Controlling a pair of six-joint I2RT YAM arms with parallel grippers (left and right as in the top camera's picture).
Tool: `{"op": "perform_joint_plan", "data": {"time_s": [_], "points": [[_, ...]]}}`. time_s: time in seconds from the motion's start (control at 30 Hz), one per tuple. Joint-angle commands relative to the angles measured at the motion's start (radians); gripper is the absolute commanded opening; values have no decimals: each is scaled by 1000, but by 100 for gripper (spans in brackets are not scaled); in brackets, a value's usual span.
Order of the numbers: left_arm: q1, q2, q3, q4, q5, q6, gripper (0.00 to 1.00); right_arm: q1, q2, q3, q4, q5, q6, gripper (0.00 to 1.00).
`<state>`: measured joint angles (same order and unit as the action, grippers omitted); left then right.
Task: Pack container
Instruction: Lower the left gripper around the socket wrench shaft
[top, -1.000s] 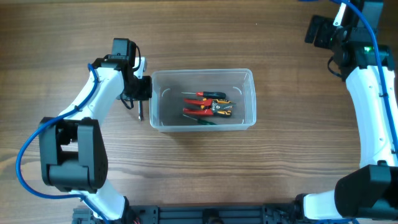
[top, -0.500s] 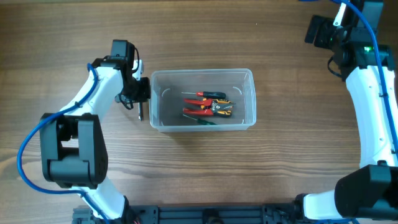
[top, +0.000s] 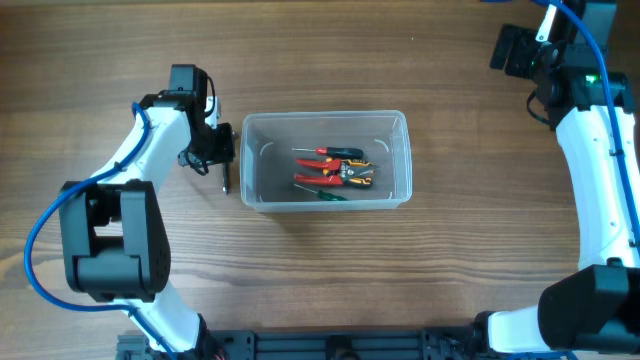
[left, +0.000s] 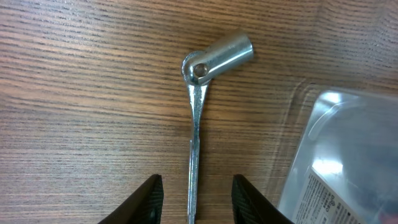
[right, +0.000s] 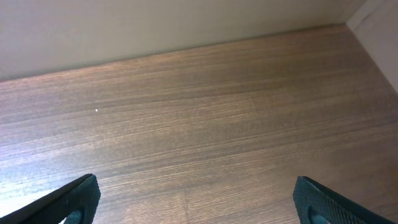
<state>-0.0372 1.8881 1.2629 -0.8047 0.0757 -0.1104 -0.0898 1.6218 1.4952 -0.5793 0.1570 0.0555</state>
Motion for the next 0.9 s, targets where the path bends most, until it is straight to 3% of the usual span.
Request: {"op": "perform_joint_plan", "data": {"time_s": [0.0,0.67,0.87], "points": [[5,13,-2,9,-13,-10,38,1,-5,10,2,-8,-3,100],[5,93,-2,29,-13,-10,38,1,-5,10,2,-8,-3,100],[5,93,-2,43,-13,-10,42,1,-5,10,2,-8,-4,100]]}}
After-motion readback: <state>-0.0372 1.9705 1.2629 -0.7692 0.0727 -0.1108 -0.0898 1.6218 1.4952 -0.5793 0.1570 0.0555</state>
